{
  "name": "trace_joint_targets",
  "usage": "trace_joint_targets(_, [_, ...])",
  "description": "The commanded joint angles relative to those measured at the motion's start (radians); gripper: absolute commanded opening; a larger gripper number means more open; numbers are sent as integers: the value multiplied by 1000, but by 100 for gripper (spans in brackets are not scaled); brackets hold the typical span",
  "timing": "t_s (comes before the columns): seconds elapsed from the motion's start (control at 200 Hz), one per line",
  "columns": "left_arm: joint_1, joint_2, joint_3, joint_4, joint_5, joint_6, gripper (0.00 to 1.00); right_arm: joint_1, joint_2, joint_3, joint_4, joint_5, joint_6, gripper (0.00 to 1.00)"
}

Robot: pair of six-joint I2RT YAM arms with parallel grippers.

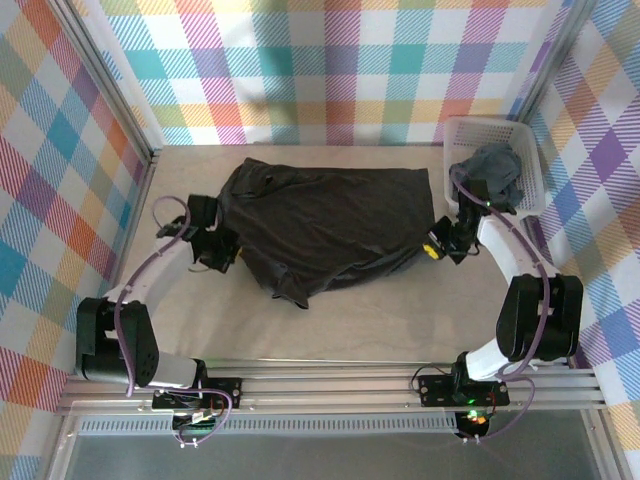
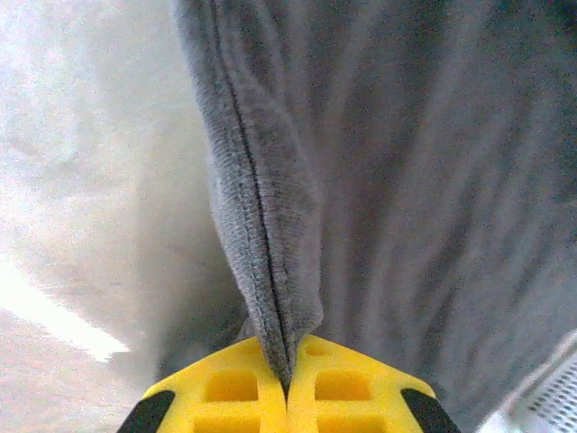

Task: Fold and stack the t-shirts

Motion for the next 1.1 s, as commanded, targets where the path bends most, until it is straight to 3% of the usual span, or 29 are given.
trace_joint_targets(0.0, [8,-31,193,-18,-49,31,0,12,-45,148,-51,-11,-25,0])
trace_joint_targets(0.295, [90,89,786,-27,-47,13,0,6,80,765,-105,-12,-50,0])
trace_joint_targets(0.395, [139,100,992,-63,-82,7,0,-23,76,883,-64,-20,-31,0])
trace_joint_targets(0.505, [183,65,1098,-56,-118,-4,0,-57,-14,851,81,-39,-13,0])
trace_joint_targets(0.66, [215,-49,1115,-50,-216,5,0,-65,-242,640,315,7,-30,0])
trace_joint_targets(0.78, [240,-99,1130,-121,-300,20,0,-80,-352,556,311,40,-36,0])
trace_joint_targets(0.965, [253,-52,1100,-166,-192,-51,0,-82,-349,488,308,-71,8,0])
trace_joint_targets(1.095, [268,33,1097,-208,-98,-80,0,-82,-243,511,272,-156,44,0])
